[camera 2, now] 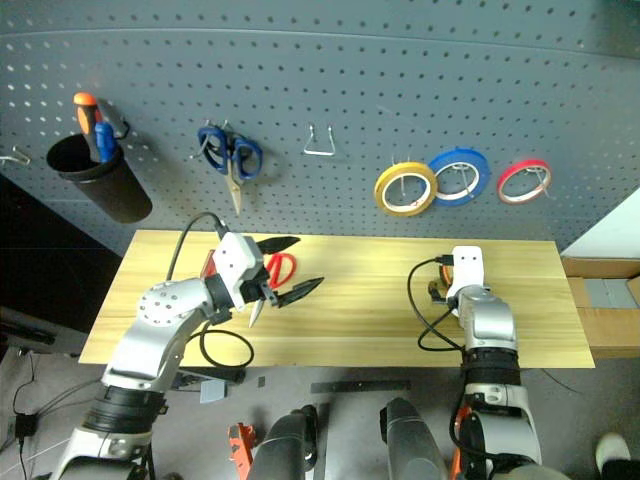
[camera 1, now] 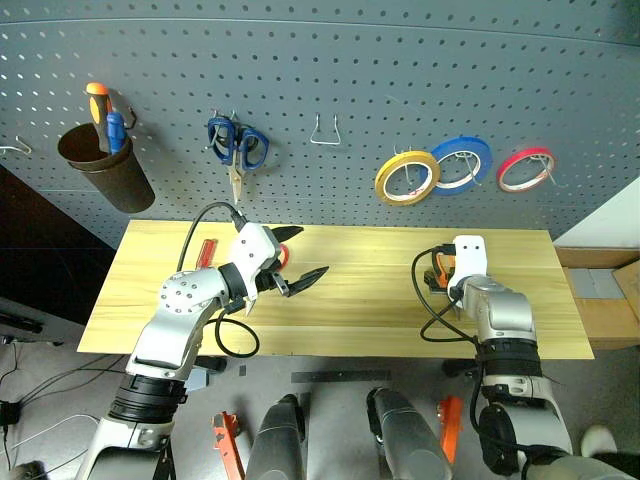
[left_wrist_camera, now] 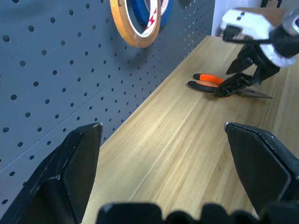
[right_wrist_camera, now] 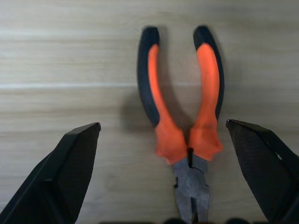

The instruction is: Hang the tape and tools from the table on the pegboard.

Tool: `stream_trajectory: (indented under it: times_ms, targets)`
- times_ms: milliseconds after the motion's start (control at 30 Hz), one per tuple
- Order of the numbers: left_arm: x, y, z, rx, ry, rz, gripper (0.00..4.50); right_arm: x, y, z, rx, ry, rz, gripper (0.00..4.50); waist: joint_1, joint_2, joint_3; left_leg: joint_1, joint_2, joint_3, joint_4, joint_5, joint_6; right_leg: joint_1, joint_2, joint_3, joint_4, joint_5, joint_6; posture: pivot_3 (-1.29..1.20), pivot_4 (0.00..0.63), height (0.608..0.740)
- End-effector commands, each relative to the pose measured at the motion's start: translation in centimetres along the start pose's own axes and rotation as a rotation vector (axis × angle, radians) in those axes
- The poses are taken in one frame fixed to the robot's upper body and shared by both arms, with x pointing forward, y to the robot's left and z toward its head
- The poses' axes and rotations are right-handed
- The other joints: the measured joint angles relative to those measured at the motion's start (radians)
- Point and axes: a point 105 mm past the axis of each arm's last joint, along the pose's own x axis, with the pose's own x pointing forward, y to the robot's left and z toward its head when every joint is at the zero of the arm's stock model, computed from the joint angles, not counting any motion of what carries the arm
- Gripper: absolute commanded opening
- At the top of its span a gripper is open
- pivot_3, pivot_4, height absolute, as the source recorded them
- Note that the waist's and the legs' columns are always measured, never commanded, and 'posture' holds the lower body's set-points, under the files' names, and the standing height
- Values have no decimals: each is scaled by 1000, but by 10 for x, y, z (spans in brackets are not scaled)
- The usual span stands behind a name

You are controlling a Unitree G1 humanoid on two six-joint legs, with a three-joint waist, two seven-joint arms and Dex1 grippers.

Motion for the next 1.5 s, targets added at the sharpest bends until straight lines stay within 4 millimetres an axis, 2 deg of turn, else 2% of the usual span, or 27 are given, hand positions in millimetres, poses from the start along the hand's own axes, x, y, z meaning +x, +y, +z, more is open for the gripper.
stream_trajectory:
  times_ms: [33,267,467,567,700,767,833,900,1167,1267,1333,1433,1500]
  targets:
    - [-2,-2,8,35,-26,-6,4500,8,-6,11,14,-28,0,4481,0,0,0,0,0,0,0,0,0,0,0,0,0,0,0,-103,268,740]
    - [-3,-1,6,37,-21,-1,4500,23,-15,3,76,58,5,4481,1,0,0,0,0,0,0,0,0,0,0,0,0,0,0,-96,267,740]
    - [-5,-1,5,37,-19,10,4500,22,-11,-7,99,119,31,4481,2,-1,-1,0,0,0,0,0,0,0,0,0,0,0,0,-97,257,740]
    - [-4,-1,4,30,-21,13,4500,20,-7,-14,72,135,33,3923,2,-2,-2,0,0,0,0,0,0,0,0,0,0,0,0,-101,255,740]
    - [-4,1,4,12,-29,29,4500,18,-1,-14,37,118,33,2544,2,-2,-4,0,0,0,0,0,0,1,0,0,0,0,0,-104,252,740]
    - [-6,3,4,4,-35,49,4500,15,1,-9,27,82,31,2367,1,-2,-4,0,0,0,0,0,0,1,0,0,0,0,0,-104,248,740]
    - [-10,7,5,-18,-45,83,4500,4,7,2,-8,-7,37,2367,2,-2,-4,0,0,-1,0,0,0,0,0,0,0,0,0,-103,245,740]
    - [-11,9,5,-29,-49,101,4500,-5,11,6,-1,-42,46,2367,2,-2,-4,-1,1,-1,0,0,0,-1,0,-1,0,0,0,-104,244,740]
    - [-26,12,-3,-35,-18,185,4500,-93,39,39,11,-292,123,2364,3,-1,-5,-6,1,0,0,0,0,-8,0,1,3,0,0,-119,247,740]
    - [-32,16,-6,-46,-14,239,4500,-142,63,61,-61,-467,181,2359,2,-1,-5,-6,1,0,0,0,0,-8,0,1,3,0,0,-133,247,740]
    - [-34,18,-5,-28,-25,262,4500,-164,75,72,-112,-561,207,2358,2,-1,-5,-6,1,0,0,0,0,-8,0,0,3,0,0,-141,243,740]
    - [-32,21,0,-20,-56,281,4500,-183,86,95,-172,-685,221,2358,0,-2,-8,-6,1,0,1,0,0,-8,0,0,2,0,0,-155,230,740]
    - [-29,25,4,-18,-83,296,4500,-195,92,120,-221,-786,231,2358,0,-1,-10,-6,0,0,1,0,0,-7,0,0,2,0,0,-162,212,740]
